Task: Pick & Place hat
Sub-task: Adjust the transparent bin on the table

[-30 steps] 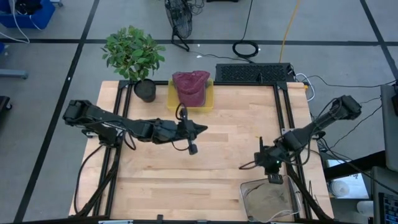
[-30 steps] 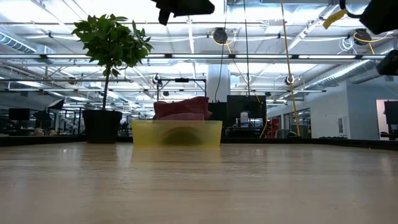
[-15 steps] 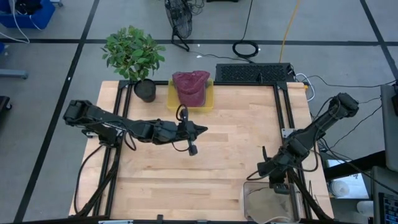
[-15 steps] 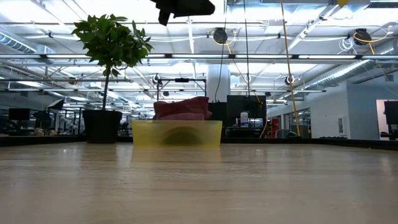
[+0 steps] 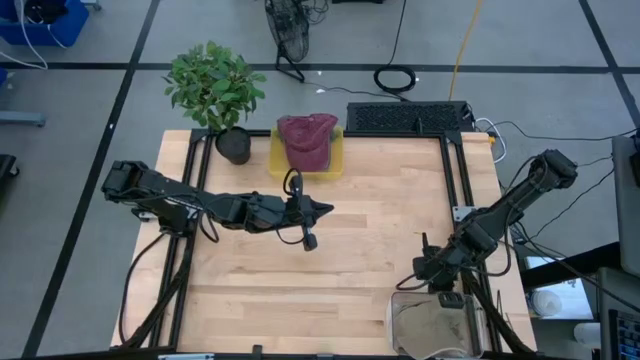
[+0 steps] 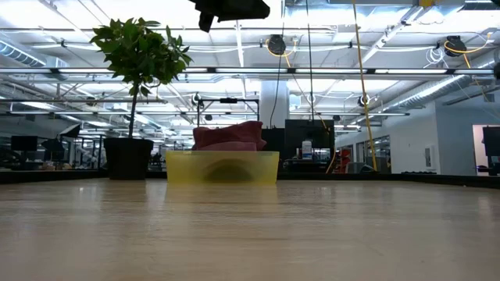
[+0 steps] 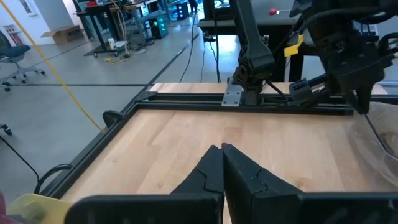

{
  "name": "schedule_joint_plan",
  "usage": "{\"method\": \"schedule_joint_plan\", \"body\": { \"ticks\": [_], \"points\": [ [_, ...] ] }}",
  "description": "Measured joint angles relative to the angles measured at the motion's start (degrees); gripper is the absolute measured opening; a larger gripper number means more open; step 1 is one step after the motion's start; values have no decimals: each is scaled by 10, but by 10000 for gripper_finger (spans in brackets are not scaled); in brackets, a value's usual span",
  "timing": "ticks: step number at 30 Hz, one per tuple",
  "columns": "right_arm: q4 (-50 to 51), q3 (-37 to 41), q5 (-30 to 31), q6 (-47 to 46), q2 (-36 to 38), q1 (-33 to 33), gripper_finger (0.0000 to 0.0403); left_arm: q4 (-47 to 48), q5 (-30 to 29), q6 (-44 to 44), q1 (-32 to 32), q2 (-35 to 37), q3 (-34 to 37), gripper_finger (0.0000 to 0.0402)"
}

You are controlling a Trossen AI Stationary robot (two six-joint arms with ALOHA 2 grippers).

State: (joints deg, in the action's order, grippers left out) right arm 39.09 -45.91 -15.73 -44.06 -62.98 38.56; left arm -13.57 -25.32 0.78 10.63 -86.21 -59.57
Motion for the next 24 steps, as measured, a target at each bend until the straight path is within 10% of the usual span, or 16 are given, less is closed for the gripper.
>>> {"method": "schedule_joint_plan", "body": {
  "ticks": [10, 24],
  "points": [
    [-165, 0, 62, 74, -11, -37, 0, 2, 0, 0, 0, 0, 0, 4],
    [-149, 0, 50, 109, -35, -37, 0, 9, 0, 0, 0, 0, -1, 12]
  ]
}}
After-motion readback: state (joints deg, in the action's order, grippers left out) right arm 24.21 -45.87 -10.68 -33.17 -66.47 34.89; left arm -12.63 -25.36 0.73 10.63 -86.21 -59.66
